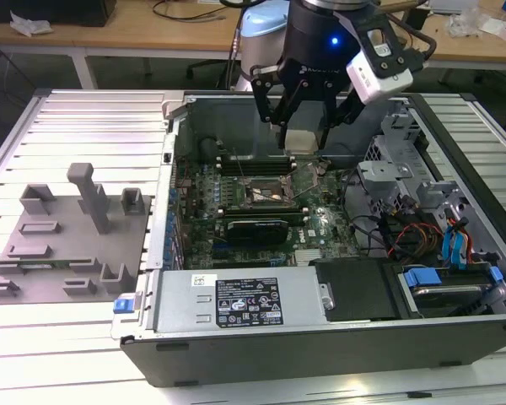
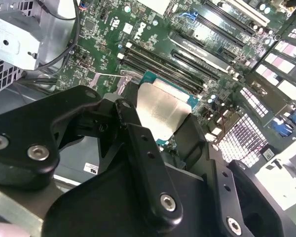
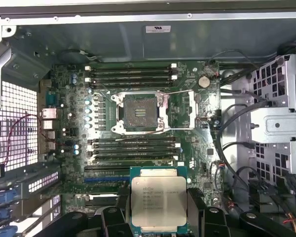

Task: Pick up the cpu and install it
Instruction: 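Pick up the cpu and move it towards the insertion slot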

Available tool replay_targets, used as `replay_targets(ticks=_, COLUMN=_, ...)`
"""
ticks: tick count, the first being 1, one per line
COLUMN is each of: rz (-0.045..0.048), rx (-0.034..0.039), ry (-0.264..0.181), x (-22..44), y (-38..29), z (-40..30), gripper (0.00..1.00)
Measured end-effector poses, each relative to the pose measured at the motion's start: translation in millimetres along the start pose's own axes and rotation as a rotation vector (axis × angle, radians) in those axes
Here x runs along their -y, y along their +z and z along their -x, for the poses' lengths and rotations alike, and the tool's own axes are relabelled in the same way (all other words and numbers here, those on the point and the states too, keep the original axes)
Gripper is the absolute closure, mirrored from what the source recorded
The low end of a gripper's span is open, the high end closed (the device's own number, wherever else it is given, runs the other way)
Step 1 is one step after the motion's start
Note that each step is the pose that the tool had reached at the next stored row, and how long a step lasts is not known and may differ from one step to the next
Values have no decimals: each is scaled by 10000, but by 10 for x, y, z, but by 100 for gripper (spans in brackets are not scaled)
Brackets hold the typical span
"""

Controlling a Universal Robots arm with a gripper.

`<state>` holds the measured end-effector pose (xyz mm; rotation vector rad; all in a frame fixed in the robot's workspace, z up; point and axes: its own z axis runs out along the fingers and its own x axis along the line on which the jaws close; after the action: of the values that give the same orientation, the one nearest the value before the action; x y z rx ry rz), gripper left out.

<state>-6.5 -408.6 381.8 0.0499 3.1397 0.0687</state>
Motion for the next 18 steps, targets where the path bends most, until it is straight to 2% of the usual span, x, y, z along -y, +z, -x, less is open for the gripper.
replay_targets(ticks=3, rz=1, rx=0, ry=0, x=1, y=15, z=0, gripper=45)
replay_targets(ticks=13, rz=0, rx=0, ry=0, x=-45, y=158, z=-2, gripper=45)
replay_targets(ticks=16, rz=3, rx=-1, ry=0, x=-68, y=216, z=-3, gripper=45)
replay_targets(ticks=18, rz=15, rx=-1, ry=0, x=-108, y=280, z=-4, gripper=45)
